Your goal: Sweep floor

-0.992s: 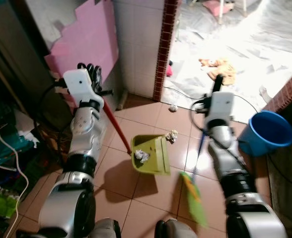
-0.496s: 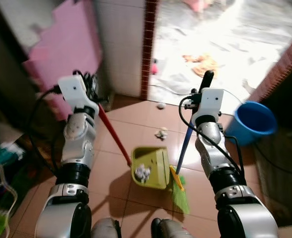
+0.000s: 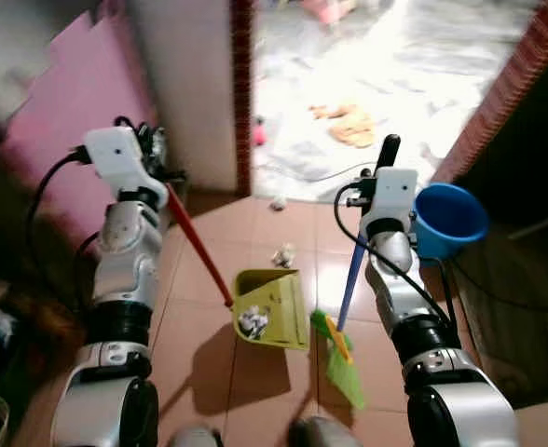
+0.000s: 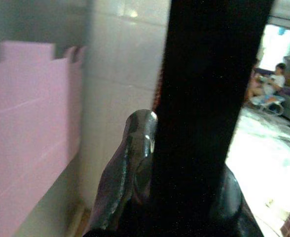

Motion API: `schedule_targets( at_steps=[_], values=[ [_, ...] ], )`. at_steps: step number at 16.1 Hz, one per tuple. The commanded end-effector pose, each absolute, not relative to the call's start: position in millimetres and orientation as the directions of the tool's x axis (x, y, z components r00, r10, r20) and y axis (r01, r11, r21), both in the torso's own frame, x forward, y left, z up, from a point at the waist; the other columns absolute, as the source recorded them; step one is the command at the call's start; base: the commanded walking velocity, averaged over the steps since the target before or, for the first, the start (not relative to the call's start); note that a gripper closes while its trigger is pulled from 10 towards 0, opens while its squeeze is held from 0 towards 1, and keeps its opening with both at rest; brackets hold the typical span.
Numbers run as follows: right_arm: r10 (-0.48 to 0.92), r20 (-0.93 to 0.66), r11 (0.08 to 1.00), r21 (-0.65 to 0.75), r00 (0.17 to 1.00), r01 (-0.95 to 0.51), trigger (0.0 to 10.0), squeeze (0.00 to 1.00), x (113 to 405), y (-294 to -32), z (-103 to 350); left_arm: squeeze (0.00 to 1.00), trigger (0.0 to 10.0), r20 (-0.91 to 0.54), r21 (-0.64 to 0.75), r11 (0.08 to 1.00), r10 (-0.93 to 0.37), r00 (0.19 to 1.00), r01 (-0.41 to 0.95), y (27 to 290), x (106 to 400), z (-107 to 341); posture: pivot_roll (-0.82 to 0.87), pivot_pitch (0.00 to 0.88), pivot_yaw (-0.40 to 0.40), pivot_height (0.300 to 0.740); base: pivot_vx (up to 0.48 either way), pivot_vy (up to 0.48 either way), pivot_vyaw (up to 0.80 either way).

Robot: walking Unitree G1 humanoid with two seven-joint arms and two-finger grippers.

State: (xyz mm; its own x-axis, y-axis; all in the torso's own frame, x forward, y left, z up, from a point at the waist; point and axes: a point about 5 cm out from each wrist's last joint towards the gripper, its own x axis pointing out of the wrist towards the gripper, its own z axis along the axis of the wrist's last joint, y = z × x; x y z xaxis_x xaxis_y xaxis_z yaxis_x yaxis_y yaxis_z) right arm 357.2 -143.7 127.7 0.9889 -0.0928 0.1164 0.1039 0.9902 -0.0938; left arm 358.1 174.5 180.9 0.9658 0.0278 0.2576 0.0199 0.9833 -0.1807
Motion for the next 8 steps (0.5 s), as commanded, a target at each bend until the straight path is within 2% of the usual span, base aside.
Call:
schedule_targets(
  at_steps=[1, 8],
  values=[
    [-0.123, 0.128, 0.983, -0.119, 0.984, 0.138, 10.0, 0.0, 358, -155, 130, 0.0, 10.0, 0.346, -0.2, 0.977, 0.006, 0.938, 0.067, 165, 358, 203, 0.0, 0.006, -0.009, 0.74, 0.274, 0.0, -0.8],
    [-0.115, 0.122, 0.985, -0.116, 0.986, 0.129, 10.0, 0.0, 359, -150, 129, 0.0, 10.0, 0.286, -0.189, 0.978, -0.03, 0.958, 0.087, 157, 349, 187, 0.0, 0.006, -0.009, 0.74, 0.261, 0.0, -0.8]
  ],
)
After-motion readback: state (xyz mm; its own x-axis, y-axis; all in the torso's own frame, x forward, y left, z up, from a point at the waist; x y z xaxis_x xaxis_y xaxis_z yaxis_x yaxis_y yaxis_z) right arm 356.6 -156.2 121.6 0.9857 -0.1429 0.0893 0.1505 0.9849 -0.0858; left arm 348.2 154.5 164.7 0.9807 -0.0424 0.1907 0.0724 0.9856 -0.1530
